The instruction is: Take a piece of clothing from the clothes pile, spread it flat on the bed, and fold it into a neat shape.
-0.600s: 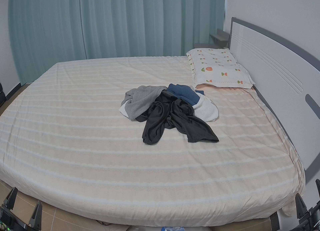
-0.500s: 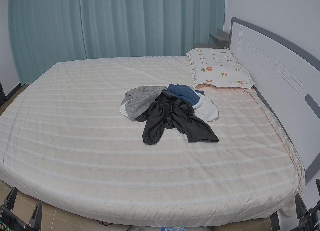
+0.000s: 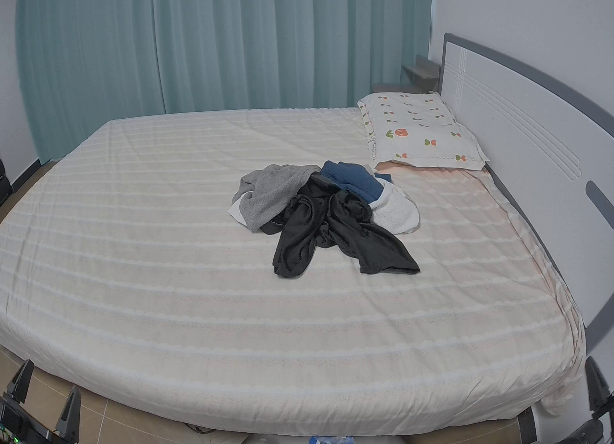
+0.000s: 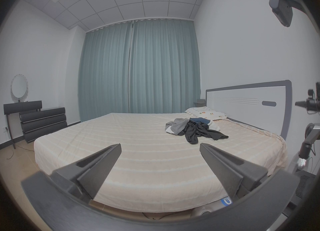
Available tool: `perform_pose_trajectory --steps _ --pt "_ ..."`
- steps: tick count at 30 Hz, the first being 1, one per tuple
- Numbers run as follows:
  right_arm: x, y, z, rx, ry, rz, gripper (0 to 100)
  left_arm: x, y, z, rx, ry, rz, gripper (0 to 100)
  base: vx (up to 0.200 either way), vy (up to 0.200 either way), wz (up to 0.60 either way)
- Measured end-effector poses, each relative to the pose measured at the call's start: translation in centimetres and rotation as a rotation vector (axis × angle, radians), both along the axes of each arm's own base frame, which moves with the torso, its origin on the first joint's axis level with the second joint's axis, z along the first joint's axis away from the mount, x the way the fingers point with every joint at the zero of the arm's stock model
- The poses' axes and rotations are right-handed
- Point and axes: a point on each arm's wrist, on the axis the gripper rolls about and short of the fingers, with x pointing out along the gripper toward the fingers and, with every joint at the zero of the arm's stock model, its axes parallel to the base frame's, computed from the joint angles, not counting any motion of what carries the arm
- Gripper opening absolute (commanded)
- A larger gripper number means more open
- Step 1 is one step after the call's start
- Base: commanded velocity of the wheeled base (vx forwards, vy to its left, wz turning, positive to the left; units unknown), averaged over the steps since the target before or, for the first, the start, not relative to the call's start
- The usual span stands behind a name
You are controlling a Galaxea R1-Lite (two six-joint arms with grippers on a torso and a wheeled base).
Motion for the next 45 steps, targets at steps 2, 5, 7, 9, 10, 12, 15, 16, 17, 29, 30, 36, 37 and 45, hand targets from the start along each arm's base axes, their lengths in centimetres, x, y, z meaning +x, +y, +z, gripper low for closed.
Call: perform_pose_trajectory --steps 2,5,7,9,10,12,15,16,17,29,30,36,37,45 --pt "-0.1 0.0 1.9 -0.004 -0.007 0.028 100 0.0 0.0 0.0 0.000 0.000 0.000 100 0.000 0.000 0.00" --pt "0.5 0.1 4.2 0.001 0.015 0.063 100 0.0 0.0 0.0 0.001 0.000 0.000 100 0.000 0.000 0.00" --pt "1.5 0.1 5.4 0.011 0.046 0.082 100 0.0 0.0 0.0 0.001 0.000 0.000 100 0.000 0.000 0.00" --pt "2.8 0.2 6.2 0.021 0.083 0.099 100 0.0 0.0 0.0 0.001 0.000 0.000 100 0.000 0.000 0.00" --pt "3.5 0.2 6.6 0.026 0.105 0.107 100 0.0 0.0 0.0 0.000 0.000 0.000 100 0.000 0.000 0.00" --pt "5.1 0.3 7.1 0.034 0.152 0.119 100 0.0 0.0 0.0 0.001 0.000 0.000 100 0.000 0.000 0.00" --pt "7.8 0.5 7.6 0.046 0.223 0.133 100 0.0 0.0 0.0 0.001 0.000 0.000 100 0.000 0.000 0.00" --pt "8.8 0.6 7.7 0.049 0.249 0.138 100 0.0 0.0 0.0 0.001 0.000 0.000 100 0.000 0.000 0.00" --pt "10.0 0.7 7.7 0.054 0.277 0.143 100 0.0 0.0 0.0 0.001 0.000 0.000 100 0.000 0.000 0.00" --pt "23.1 2.6 6.0 0.164 0.553 0.139 100 0.0 0.0 0.0 0.001 0.000 0.000 100 0.000 0.000 0.00" --pt "23.8 2.7 5.9 0.173 0.565 0.137 100 0.0 0.0 0.0 0.001 0.000 0.000 100 0.000 0.000 0.00" --pt "31.0 4.8 3.2 0.245 0.658 0.107 100 0.0 0.0 0.0 0.001 0.000 0.000 100 0.000 0.000 0.00" --pt "32.3 5.2 2.7 0.258 0.668 0.099 100 0.0 0.0 0.0 0.001 0.000 0.000 100 0.000 0.000 0.00" --pt "41.6 9.2 -2.1 0.354 0.690 0.030 100 0.0 0.0 0.0 0.001 0.000 0.000 100 0.000 0.000 0.00"
